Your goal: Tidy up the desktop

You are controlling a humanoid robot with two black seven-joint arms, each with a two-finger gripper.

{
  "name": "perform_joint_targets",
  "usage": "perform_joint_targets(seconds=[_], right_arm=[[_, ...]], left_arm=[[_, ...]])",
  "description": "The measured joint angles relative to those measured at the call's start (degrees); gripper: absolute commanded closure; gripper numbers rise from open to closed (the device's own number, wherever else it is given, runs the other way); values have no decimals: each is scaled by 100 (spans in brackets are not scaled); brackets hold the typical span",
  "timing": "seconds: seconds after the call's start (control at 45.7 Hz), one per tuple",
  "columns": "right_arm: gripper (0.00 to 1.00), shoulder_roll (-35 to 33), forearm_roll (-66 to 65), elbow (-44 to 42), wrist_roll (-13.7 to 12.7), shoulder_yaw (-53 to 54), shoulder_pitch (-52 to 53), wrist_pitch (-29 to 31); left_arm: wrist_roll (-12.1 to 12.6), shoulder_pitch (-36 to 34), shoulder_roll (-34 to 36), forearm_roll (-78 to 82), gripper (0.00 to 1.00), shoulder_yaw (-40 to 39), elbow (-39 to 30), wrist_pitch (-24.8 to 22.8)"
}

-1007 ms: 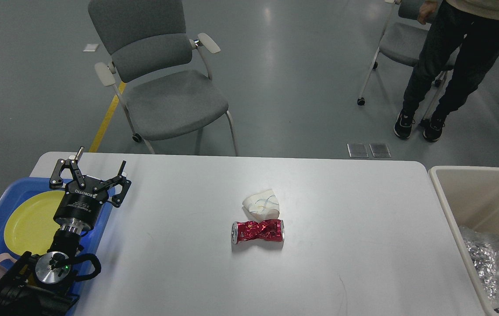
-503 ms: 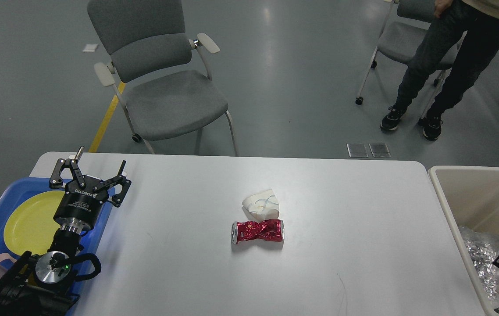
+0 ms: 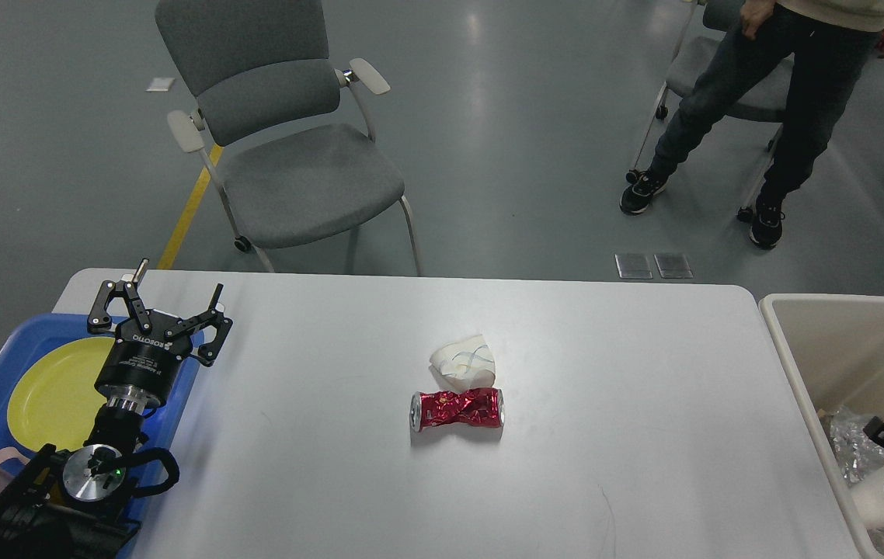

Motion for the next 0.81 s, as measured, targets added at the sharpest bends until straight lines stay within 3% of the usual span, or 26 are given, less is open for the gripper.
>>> perform_joint_targets(seconds=[0.088,0.219,0.372,0.503,0.7,0.81], right_arm=[[0,-56,-42,234,-3,-109,312,231],[0,-364,-63,787,-48,-504,1149,1046],[0,-534,-71,1713,-226,-1036,2459,1699],[0,-595,-73,2904,-451,-1845,3969,1998],[0,-439,-57,5149,-496,-2674,6294,2459],[0,-168,-40,6048,-498,-2804,7386,3010]], left_arm=[[0,0,0,0,4,0,0,0],[0,0,-1,-1,4,0,0,0],[0,0,-2,0,4,0,0,0],[7,0,-2,0,4,0,0,0],[9,0,-2,0,4,0,0,0],[9,0,-2,0,4,0,0,0]])
